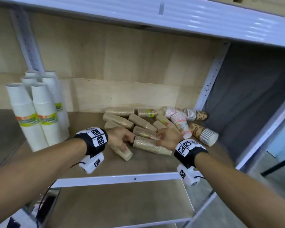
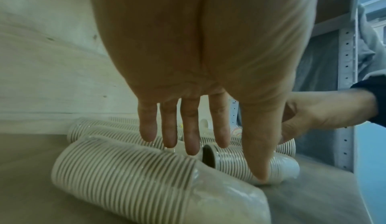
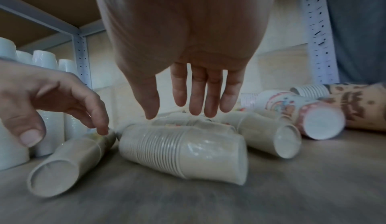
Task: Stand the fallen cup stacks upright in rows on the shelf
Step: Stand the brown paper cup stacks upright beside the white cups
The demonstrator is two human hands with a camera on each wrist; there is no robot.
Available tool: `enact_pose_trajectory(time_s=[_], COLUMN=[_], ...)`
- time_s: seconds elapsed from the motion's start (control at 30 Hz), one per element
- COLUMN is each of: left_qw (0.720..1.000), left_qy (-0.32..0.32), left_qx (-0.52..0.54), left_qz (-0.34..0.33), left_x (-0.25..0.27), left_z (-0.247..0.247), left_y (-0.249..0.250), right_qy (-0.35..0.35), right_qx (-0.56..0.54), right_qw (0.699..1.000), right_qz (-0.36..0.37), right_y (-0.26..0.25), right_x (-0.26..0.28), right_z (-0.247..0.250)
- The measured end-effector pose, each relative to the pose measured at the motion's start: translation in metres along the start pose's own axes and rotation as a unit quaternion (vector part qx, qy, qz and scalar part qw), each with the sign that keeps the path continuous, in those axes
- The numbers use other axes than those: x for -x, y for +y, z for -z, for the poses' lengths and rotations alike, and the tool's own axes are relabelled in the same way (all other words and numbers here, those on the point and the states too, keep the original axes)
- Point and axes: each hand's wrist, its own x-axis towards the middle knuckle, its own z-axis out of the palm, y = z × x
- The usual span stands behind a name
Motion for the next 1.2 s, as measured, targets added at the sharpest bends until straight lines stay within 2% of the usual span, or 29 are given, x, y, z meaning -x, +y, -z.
enact_pose_trajectory(time_s=[0.27, 0.4, 0.6, 0.8, 0.97, 1.2], left_qw=[0.995, 0.985, 0.969, 0.974, 0.987, 0.991], left_qy=[-0.021, -0.006, 0.004, 0.004, 0.012, 0.079], left_qx=[-0.102, -0.170, -0.248, -0.225, -0.159, -0.104], left_qz=[0.007, 0.007, -0.012, 0.002, -0.002, 0.008], left_x=[-0.002, 0.000, 0.001, 0.005, 0.007, 0.014], left_z=[-0.015, -0.020, -0.025, -0.018, -0.002, 0.041], left_y=[0.001, 0.003, 0.003, 0.007, 0.011, 0.018], right_qy=[0.000, 0.013, -0.013, -0.038, -0.076, -0.060], right_qx=[0.060, 0.089, 0.089, 0.105, 0.121, 0.121], right_qw=[0.998, 0.996, 0.995, 0.993, 0.989, 0.991], right_qz=[-0.027, -0.024, -0.034, -0.039, -0.029, -0.003], right_y=[0.012, 0.008, 0.007, 0.003, -0.006, -0.026], right_x=[0.015, 0.019, 0.024, 0.026, 0.025, 0.018], right_z=[-0.015, -0.020, -0.026, -0.015, 0.009, 0.055])
